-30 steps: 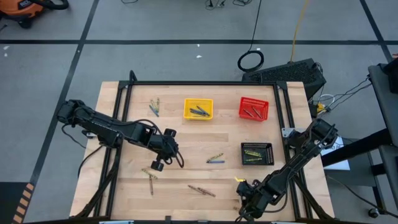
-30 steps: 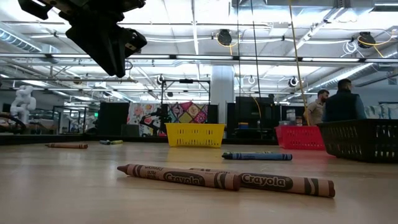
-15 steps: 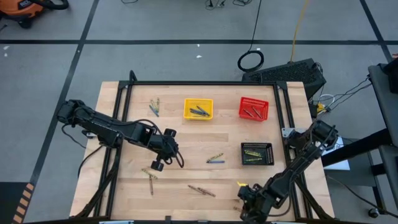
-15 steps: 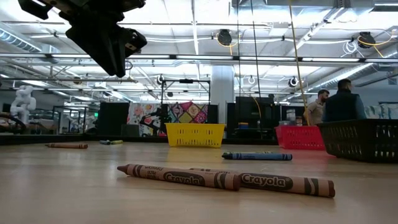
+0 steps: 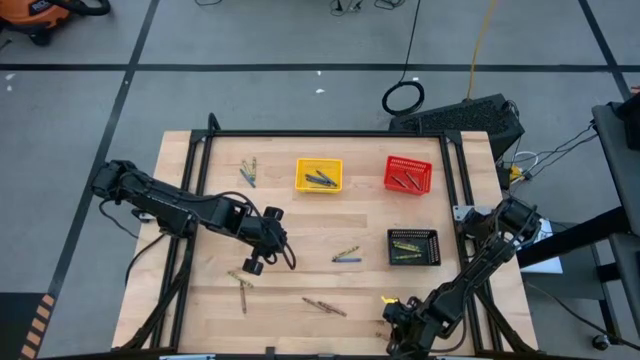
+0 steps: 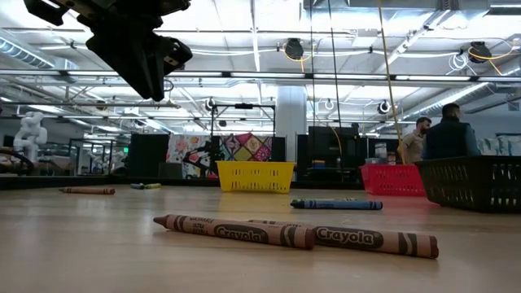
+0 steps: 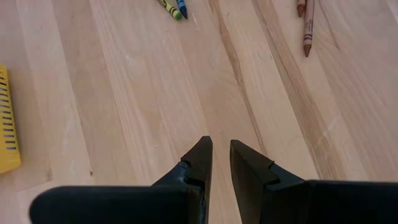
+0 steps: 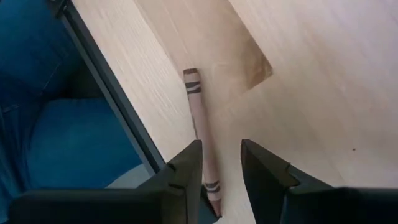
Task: Sort crayons
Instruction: Put the brown crayon into the red bin
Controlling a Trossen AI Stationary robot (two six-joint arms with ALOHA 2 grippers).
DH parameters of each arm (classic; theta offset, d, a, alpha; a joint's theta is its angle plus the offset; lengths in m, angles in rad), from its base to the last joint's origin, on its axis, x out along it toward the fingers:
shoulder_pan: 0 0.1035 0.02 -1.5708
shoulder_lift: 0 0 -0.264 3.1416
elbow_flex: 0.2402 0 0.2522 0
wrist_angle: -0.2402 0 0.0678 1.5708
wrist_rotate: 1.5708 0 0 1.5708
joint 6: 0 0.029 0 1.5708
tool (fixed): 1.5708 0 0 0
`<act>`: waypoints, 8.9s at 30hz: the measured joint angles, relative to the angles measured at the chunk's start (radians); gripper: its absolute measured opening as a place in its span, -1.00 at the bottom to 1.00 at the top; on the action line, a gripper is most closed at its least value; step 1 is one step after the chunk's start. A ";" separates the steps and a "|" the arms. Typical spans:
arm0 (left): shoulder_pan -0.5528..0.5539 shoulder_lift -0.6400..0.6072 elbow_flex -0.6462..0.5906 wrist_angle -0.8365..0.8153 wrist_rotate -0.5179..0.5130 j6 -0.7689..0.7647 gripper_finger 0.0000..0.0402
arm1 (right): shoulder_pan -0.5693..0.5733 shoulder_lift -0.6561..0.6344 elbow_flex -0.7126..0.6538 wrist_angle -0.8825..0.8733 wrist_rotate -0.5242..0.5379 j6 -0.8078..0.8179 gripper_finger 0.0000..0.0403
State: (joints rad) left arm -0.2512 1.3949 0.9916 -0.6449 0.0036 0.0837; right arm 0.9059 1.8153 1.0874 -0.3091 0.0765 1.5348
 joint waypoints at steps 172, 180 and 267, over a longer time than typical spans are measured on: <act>-0.072 0.202 0.000 0.848 0.123 -0.045 -0.46 | -0.200 0.023 0.507 -0.401 0.901 -0.836 -1.00; -0.072 0.202 0.000 0.797 0.119 -0.043 -0.46 | -0.264 -0.062 0.507 -0.578 0.922 -0.758 -1.00; -0.071 0.202 0.000 0.669 0.120 0.011 -0.46 | -1.340 -0.258 0.118 -0.948 0.206 -1.187 -1.00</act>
State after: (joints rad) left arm -0.3222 1.5967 0.9916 0.0240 0.1234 0.0944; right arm -0.4344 1.5574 1.2057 -1.2567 0.2825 0.3479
